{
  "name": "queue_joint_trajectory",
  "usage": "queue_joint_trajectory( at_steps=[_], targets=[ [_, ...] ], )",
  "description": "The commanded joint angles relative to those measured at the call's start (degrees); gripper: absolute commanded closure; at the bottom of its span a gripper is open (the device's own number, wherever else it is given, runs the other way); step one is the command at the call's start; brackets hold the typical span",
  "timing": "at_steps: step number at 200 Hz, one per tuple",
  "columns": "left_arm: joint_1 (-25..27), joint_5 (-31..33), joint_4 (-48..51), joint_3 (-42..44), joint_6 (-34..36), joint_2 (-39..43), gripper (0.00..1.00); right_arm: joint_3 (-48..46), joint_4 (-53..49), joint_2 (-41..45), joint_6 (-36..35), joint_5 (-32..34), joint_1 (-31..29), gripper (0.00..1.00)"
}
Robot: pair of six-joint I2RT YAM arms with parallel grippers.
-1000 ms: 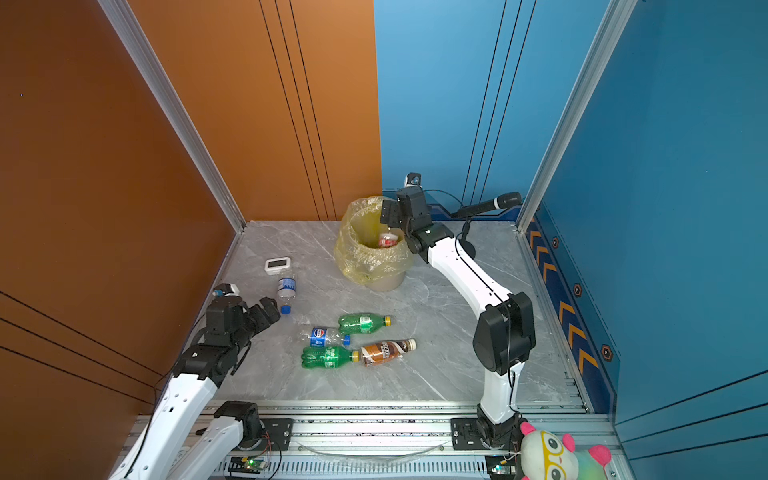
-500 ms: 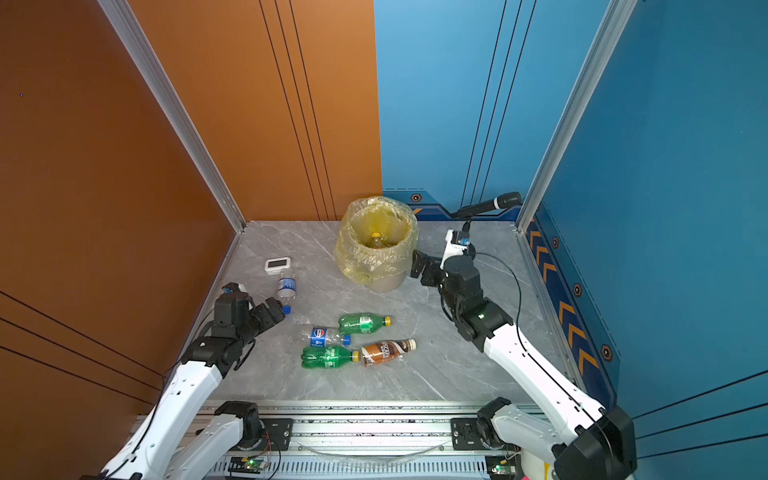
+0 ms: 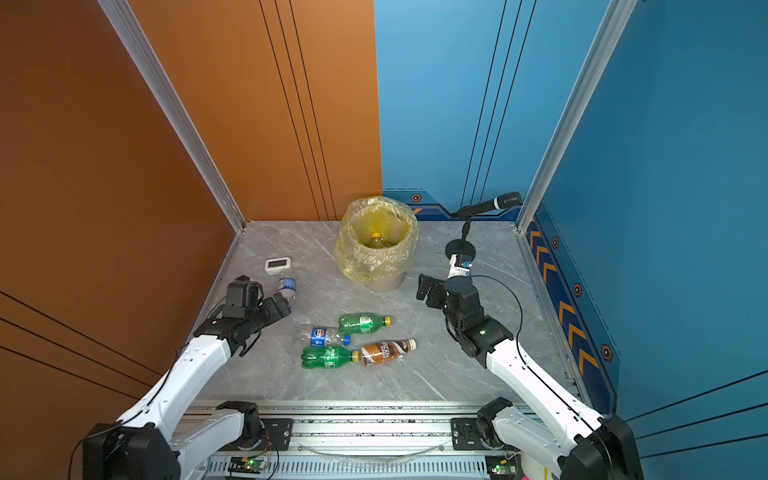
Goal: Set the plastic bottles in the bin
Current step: 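Release the yellow-capped bottle into the bin and withdraw the right gripper, then lower the left gripper onto the blue-capped water bottle and grasp it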
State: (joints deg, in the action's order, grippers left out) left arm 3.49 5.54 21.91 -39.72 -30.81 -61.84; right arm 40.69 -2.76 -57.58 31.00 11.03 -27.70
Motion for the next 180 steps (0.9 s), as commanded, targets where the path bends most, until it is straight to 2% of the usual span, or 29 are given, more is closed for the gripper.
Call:
queue_joint_trajectory(
  at_steps=[1, 34, 81, 139, 145, 180],
  targets=[
    [-0.88, 0.43, -1.61, -4.73, 3.94, -5.31, 0.00, 1.14, 0.45, -0.36, 0.64, -1.40, 0.28, 0.00],
    [-3.17, -1.85, -0.63, -12.82, 4.85, -17.52, 0.05, 0.58, 0.05, 0.34, 0.65, -1.71, 0.82, 0.00],
    [-2.78, -1.75, 0.94, -23.23, 6.26, -32.69, 0.11, -0.18, -0.78, 2.80, 0.46, -1.16, 1.84, 0.00],
    [-2.78, -2.49, 1.03, -27.07, 6.42, -39.41, 0.13, -0.95, -2.24, 5.79, 0.76, -0.57, 3.48, 0.00],
    [-2.69, -2.85, 1.03, -27.37, 6.46, -39.96, 0.18, -1.13, -2.25, 6.01, 0.93, -0.66, 3.61, 0.00],
    [-1.87, -3.87, 1.03, -28.30, 6.46, -41.95, 0.28, -2.00, -1.63, 6.18, 1.43, -0.73, 4.05, 0.00]
  ],
)
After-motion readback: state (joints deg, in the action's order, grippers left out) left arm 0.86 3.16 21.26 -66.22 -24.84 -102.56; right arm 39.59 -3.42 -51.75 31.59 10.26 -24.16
